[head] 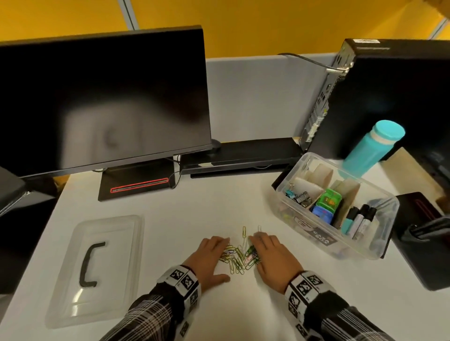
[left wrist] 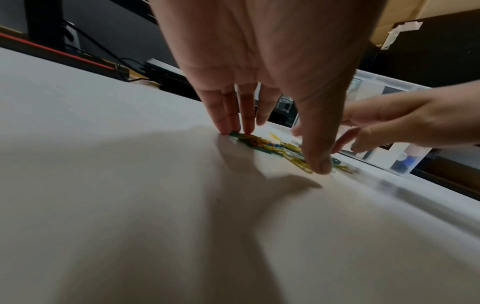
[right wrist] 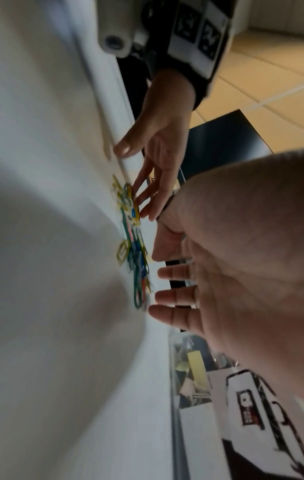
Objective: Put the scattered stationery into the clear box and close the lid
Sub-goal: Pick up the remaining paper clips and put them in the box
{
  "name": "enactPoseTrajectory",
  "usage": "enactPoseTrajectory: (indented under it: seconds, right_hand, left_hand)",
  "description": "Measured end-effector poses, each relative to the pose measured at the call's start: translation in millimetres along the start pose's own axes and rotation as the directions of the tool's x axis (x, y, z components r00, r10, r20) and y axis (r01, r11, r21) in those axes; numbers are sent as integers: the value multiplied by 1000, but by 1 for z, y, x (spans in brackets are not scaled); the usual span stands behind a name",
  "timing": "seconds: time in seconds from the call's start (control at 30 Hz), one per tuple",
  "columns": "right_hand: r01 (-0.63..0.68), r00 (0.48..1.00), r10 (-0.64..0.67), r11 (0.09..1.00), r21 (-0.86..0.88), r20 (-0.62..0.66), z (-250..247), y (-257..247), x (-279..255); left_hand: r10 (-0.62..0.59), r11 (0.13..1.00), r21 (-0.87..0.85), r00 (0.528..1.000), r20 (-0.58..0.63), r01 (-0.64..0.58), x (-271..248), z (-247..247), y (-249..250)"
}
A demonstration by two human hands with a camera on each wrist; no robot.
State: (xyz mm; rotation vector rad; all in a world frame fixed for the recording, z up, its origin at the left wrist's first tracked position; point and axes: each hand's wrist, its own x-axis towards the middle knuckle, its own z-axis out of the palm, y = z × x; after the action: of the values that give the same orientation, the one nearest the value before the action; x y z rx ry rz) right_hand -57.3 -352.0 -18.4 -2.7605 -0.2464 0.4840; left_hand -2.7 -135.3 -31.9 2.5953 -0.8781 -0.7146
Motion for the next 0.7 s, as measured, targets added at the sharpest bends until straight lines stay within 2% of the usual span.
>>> enactPoseTrajectory:
  seconds: [0.13, 0.23, 0.33, 0.43, 0.53, 0.7]
  right_hand:
    - [128, 987, -112, 981, -147, 112, -10, 6, 26]
    - [127, 980, -91, 972, -197, 179, -14, 8, 34]
    - [33, 992, -15, 989, -146, 124, -8, 9, 19]
    - [9, 998, -4, 997, -75, 66, 1, 3, -6]
    - [17, 995, -17, 1000, -1, 95, 3, 3, -13]
    - [51, 991, -51, 999, 8, 125, 3, 14, 4]
  left_hand:
    - [-19, 994, 110, 1000, 1, 19, 7, -5, 3]
    - [-76, 986, 149, 997, -32, 80, 9, -7, 4]
    - [-131, 988, 78, 991, -30, 133, 6, -7, 2]
    - [-149, 988, 43, 988, -26, 150, 3, -4, 4]
    - [-116, 993, 35, 993, 7, 116, 4, -1, 9]
    - [7, 996, 87, 996, 93, -15, 22, -6, 15]
